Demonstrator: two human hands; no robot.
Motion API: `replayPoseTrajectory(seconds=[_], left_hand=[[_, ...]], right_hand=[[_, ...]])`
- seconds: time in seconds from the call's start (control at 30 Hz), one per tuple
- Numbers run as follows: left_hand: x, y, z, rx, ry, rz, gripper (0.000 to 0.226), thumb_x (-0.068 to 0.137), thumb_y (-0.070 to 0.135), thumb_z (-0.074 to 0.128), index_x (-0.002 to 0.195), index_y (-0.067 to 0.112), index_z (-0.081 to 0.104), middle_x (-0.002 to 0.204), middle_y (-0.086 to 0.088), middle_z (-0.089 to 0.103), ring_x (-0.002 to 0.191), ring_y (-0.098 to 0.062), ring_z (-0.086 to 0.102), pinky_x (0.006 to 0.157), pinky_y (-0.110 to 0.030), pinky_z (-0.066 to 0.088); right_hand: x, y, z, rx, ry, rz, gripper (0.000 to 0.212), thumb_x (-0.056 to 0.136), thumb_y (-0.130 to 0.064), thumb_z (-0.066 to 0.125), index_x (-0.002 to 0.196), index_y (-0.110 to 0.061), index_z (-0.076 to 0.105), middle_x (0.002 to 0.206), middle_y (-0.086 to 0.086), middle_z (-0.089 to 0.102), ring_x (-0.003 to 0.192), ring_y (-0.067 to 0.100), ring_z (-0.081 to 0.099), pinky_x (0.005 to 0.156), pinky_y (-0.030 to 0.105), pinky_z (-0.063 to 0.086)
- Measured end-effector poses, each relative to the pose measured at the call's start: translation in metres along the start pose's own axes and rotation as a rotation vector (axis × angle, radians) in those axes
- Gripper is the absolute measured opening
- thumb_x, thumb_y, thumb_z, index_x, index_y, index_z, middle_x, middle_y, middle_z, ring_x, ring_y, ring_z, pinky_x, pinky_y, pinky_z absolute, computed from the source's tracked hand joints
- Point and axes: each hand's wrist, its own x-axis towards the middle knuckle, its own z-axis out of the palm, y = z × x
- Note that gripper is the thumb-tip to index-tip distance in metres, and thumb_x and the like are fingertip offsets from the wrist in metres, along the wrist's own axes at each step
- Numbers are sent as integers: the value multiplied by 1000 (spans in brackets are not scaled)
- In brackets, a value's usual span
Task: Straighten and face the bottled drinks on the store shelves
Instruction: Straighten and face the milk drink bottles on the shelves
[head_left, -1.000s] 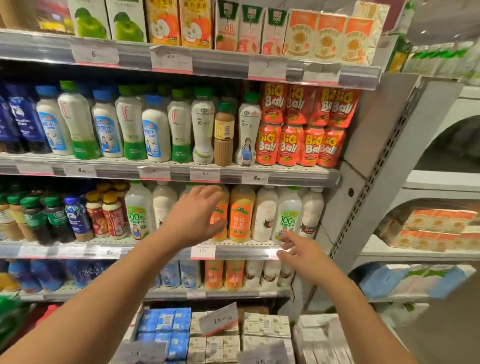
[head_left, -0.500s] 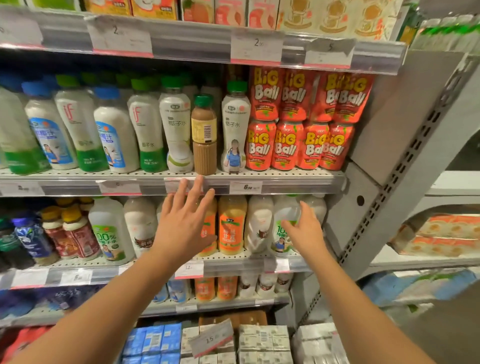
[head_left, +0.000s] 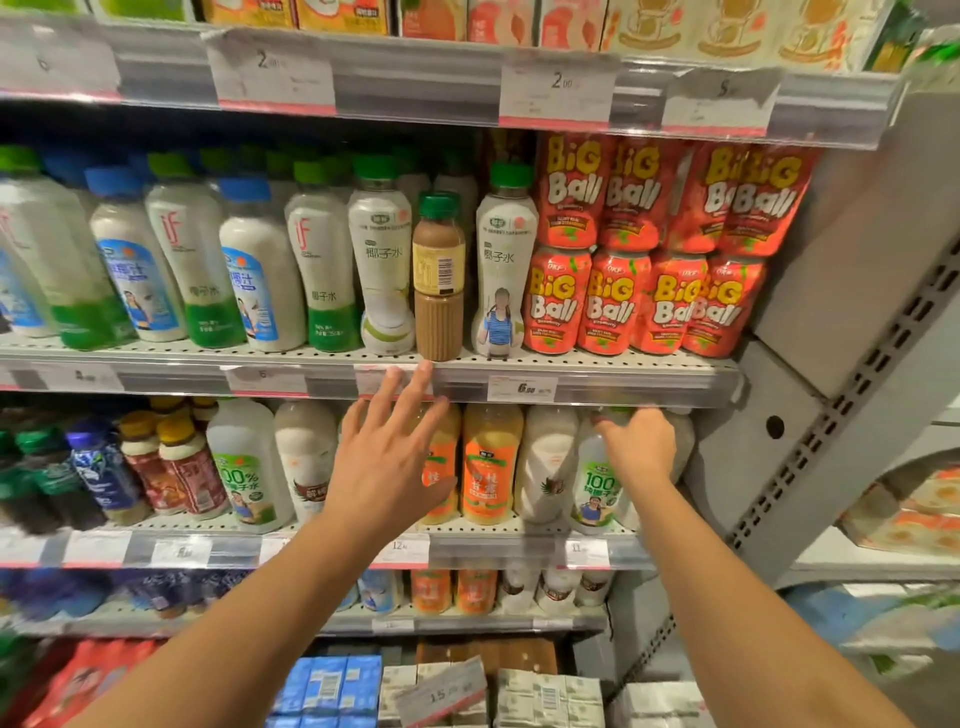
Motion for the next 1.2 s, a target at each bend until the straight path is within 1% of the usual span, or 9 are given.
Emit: replayPoseTrajectory(seconds=[0.17, 0.3, 0.4, 0.53, 0.73, 0.9, 1.03, 1.1, 1.2], left_hand=[[3, 2, -2, -3, 20, -24, 77, 73, 64, 72, 138, 26, 52, 168, -1, 15, 154, -30, 17, 116, -53, 33], [3, 6, -2, -4, 1, -40, 78, 73, 66, 71, 138, 28, 52, 169, -1, 12, 155, -30, 14, 118, -53, 31], [5, 6, -4, -3, -11, -53, 70, 71, 66, 72, 130, 28, 59, 168, -2, 16, 154, -31, 16, 116, -52, 33], [8, 3, -8, -30, -20, -43, 59, 71, 62, 74, 119, 29, 68, 166, -3, 23, 152, -31, 21, 113, -52, 40], [7, 3, -16, -65, -30, -50, 56, 69, 63, 76, 115, 31, 71, 165, 1, 25, 151, -28, 22, 108, -52, 45], [7, 3, -30, -87, -71, -36, 51, 73, 59, 76, 116, 32, 70, 166, 3, 23, 151, -27, 22, 102, -50, 49], [6, -6, -37, -199, -117, 15, 40, 85, 46, 72, 121, 31, 66, 168, 4, 18, 152, -26, 21, 112, -50, 41], [2, -17, -46, -394, -85, -17, 30, 88, 36, 71, 117, 32, 67, 165, 5, 25, 145, -24, 34, 113, -46, 39], [-12, -42, -51, -538, 76, -113, 22, 90, 26, 69, 112, 29, 70, 148, 5, 51, 123, -20, 57, 103, -41, 48]], right_hand=[[-7, 9, -5, -30, 60, -89, 32, 82, -37, 78, 82, -15, 55, 89, 9, 65, 85, 35, 63, 66, 35, 44], [-23, 21, -9, -78, 109, -249, 30, 81, -42, 76, 87, -17, 59, 88, 5, 65, 87, 31, 59, 61, 35, 43], [-31, 32, -13, -81, 120, -354, 31, 83, -39, 76, 91, -17, 56, 84, 5, 63, 84, 31, 57, 59, 36, 43], [-39, 48, -24, -17, 84, -352, 30, 89, -34, 75, 95, -15, 53, 79, 3, 60, 73, 28, 52, 61, 35, 35], [-51, 63, -34, -27, 21, -390, 32, 92, -37, 72, 107, -15, 56, 81, 7, 66, 77, 33, 62, 63, 36, 41], [-77, 75, -39, -50, -26, -441, 38, 93, -43, 69, 118, -17, 58, 81, -1, 64, 74, 26, 58, 69, 34, 36], [-101, 84, -45, 46, -21, -470, 31, 92, -40, 72, 109, -18, 60, 78, -4, 63, 71, 21, 54, 66, 33, 37], [-110, 85, -48, 81, -34, -453, 27, 91, -41, 72, 104, -21, 59, 76, -4, 63, 72, 23, 58, 66, 36, 43], [-124, 77, -51, 143, -46, -449, 22, 90, -38, 75, 99, -26, 60, 75, -7, 64, 68, 19, 59, 65, 36, 46]])
